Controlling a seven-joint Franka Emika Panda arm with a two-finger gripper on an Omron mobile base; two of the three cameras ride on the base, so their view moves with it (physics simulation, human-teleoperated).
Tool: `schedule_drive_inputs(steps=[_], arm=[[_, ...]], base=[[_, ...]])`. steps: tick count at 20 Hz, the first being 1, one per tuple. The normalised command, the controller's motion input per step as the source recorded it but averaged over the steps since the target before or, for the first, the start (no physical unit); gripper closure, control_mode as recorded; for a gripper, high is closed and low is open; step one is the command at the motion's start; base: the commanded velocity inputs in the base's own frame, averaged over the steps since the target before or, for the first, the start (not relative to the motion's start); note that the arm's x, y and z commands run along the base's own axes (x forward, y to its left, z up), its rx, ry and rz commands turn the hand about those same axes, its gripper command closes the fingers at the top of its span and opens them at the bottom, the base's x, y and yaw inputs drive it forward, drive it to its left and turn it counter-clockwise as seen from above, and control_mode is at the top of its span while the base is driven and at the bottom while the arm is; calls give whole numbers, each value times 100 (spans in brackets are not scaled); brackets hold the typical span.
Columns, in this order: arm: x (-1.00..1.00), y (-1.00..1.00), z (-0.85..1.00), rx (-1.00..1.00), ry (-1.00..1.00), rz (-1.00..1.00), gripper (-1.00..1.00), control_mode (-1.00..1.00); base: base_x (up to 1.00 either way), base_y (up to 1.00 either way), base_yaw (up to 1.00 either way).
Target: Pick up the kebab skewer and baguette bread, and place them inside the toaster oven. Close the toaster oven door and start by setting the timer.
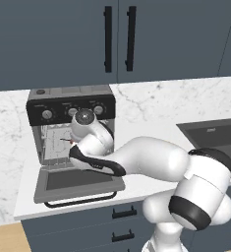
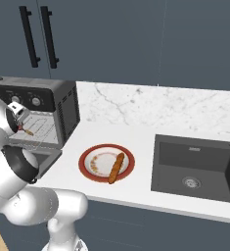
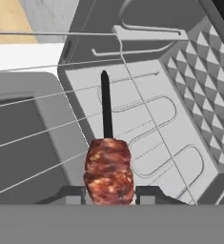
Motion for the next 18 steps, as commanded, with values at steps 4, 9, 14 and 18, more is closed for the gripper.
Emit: schedule_drive_inputs(steps=[4, 9, 14, 18], arm=[[29, 22, -67, -12, 18, 8, 100, -100], [30, 15, -49, -8, 10, 7, -100, -100], [26, 1, -31, -3, 2, 8, -100, -100], [1, 1, 2, 0, -2, 7, -100, -100]], base=[[0, 0, 0], [0, 0, 0], [0, 0, 0], [0, 0, 0]])
